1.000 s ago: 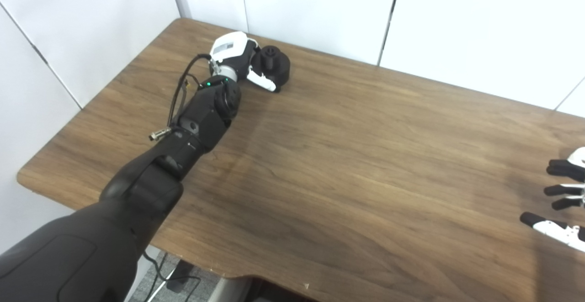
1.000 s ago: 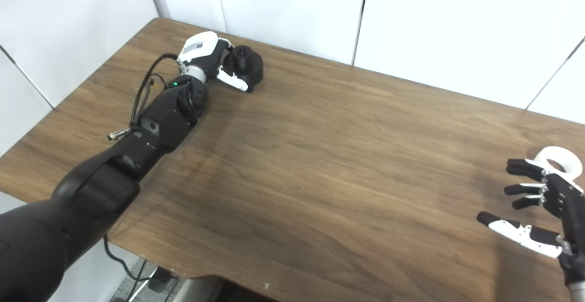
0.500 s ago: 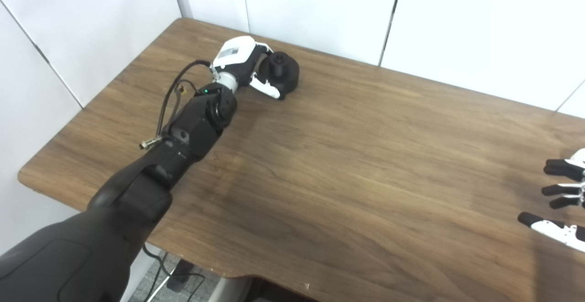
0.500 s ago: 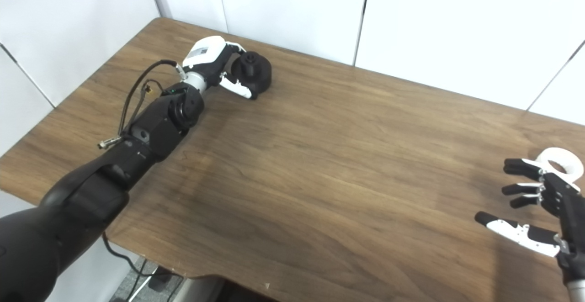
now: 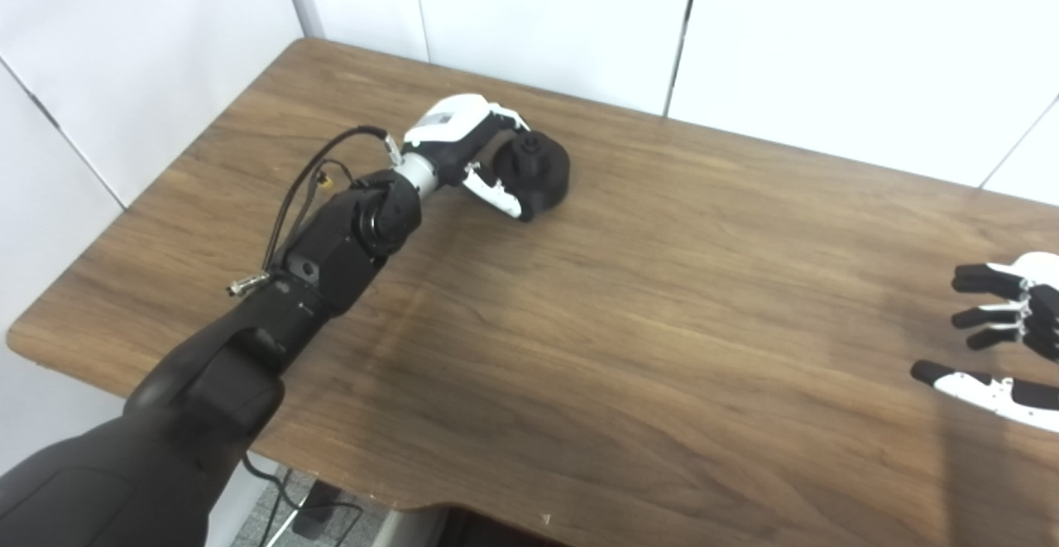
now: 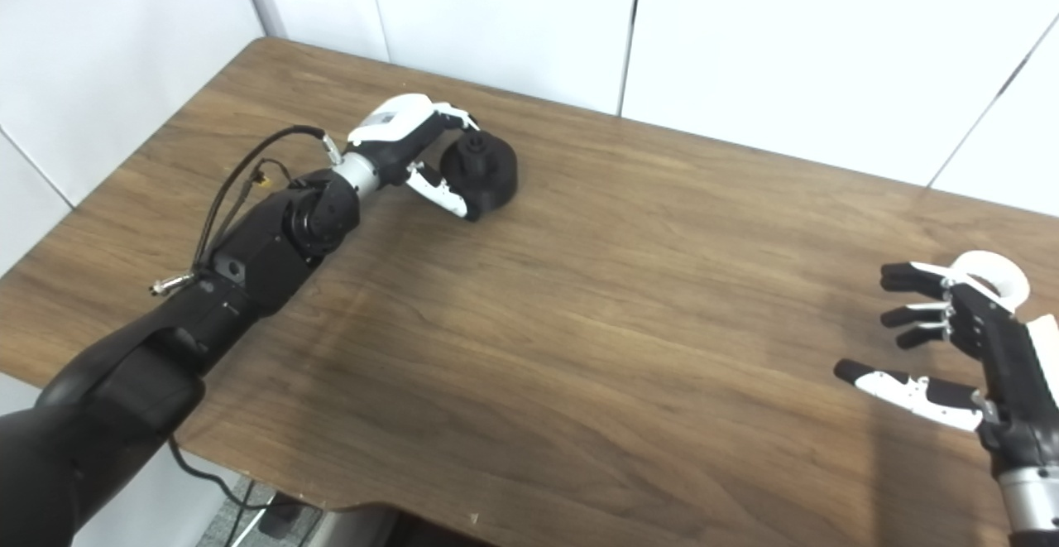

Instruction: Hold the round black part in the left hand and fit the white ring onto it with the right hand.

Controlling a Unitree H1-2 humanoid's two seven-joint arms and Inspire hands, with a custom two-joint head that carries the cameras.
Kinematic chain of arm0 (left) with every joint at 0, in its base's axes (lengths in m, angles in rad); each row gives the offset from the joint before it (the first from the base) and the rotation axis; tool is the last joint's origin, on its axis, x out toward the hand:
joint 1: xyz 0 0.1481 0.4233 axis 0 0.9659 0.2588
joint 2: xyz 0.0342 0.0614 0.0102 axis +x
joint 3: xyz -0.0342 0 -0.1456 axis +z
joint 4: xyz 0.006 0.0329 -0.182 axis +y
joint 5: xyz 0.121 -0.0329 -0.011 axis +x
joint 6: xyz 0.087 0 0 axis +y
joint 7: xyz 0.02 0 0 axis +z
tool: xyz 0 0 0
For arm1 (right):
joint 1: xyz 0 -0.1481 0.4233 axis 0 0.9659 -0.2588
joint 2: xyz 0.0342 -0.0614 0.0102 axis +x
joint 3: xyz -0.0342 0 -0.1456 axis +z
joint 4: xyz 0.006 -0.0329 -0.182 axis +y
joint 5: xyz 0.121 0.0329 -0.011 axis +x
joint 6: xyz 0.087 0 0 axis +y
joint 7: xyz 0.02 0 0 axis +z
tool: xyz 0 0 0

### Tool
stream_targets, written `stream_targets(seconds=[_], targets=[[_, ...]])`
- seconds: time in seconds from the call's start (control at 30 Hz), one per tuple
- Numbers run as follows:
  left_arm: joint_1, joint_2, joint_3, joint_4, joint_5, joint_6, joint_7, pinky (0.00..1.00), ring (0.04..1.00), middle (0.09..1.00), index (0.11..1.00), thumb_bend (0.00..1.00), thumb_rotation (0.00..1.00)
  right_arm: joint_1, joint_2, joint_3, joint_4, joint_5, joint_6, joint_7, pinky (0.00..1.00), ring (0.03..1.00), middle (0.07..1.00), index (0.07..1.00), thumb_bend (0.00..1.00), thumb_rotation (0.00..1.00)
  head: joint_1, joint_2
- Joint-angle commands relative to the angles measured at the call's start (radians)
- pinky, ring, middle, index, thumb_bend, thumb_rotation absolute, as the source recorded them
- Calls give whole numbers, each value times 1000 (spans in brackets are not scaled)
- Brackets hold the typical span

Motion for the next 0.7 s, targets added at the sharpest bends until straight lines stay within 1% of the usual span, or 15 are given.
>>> stream_targets(seconds=[0.0,0.07,0.17,0.23,0.33,0.47,0.6,0.67], targets=[[-25,-1,-20,-24,-8,-61,-36,901,952,880,490,522,74,-34,-10,-4,-40,-5,-13,-9,489,584,705,699,740,93,-22,8],[-21,-12,-25,-32,-25,-93,-56,901,952,878,488,522,73,-34,-13,0,-51,-17,4,-4,493,590,720,708,738,115,-37,11],[-14,-23,-36,-54,-33,-123,-75,890,955,884,488,523,72,-32,-11,0,-63,-26,28,-3,493,599,737,718,746,147,-58,16],[-9,-30,-45,-70,-30,-142,-77,887,955,882,487,523,72,-30,-9,-1,-64,-23,26,-6,489,598,737,719,742,134,-70,19],[0,-43,-52,-104,-44,-151,-110,904,963,885,487,522,73,-26,-5,-3,-67,-20,33,-10,487,598,734,722,740,125,-94,26],[18,-53,-59,-174,-44,-142,-153,883,965,885,487,522,75,-24,0,0,-81,-31,49,-12,490,605,747,732,732,128,-130,38],[34,-63,-59,-210,-53,-169,-176,882,967,885,487,522,73,-26,6,5,-92,-45,53,-14,490,604,750,733,722,112,-155,44],[42,-66,-59,-229,-56,-178,-195,887,969,889,487,522,73,-28,11,7,-95,-50,52,-15,489,602,749,732,721,99,-181,51]])
